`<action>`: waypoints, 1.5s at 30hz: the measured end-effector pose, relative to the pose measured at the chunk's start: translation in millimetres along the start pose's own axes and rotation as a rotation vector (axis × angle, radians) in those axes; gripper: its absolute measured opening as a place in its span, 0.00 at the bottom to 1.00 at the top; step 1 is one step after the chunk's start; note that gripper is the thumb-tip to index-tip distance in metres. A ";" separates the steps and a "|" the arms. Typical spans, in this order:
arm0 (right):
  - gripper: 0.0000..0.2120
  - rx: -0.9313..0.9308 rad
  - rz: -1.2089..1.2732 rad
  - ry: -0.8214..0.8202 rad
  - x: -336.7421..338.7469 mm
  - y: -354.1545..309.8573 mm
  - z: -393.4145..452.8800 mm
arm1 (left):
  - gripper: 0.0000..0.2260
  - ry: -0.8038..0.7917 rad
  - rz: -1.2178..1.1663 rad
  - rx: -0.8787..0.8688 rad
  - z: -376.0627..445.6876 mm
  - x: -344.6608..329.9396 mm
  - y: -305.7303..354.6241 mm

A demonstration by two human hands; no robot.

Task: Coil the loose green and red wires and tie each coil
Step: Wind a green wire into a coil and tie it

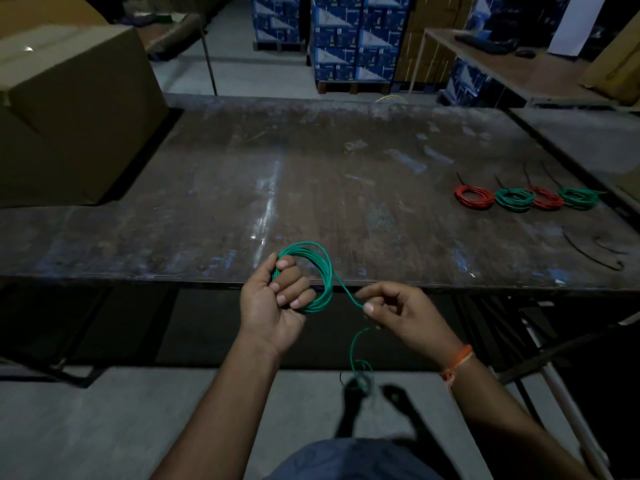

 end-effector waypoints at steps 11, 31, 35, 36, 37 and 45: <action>0.05 0.240 -0.425 0.233 18.2 -14.0 -11.9 | 0.13 0.009 0.106 -0.124 3.6 -1.5 8.2; 0.01 -0.049 -0.947 0.247 18.6 -0.6 -9.3 | 0.10 -0.121 0.357 -0.140 -1.9 -14.4 -12.8; 0.04 -0.086 -0.763 0.062 20.6 4.8 -20.1 | 0.10 -0.118 0.363 -0.134 -3.5 -23.5 -31.5; 0.06 -0.124 -0.704 -0.051 23.6 5.9 -24.7 | 0.10 -0.113 0.367 -0.135 -4.2 -26.4 -36.9; 0.08 -0.179 -0.704 -0.158 29.7 7.8 -28.6 | 0.10 -0.110 0.373 -0.139 -4.7 -29.0 -42.5; 0.10 -0.182 -0.888 0.285 83.7 26.5 -19.4 | 0.10 -0.097 0.364 -0.126 -8.3 -53.8 -106.6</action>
Point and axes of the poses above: each hand's wrist, its own z-axis towards the middle knuckle, its own x-axis out of the back of the hand, y = z × x, the point moved 1 cm from there along z, towards the middle knuckle, and after that the axes turned 3 degrees about -x, right-handed, at the moved point
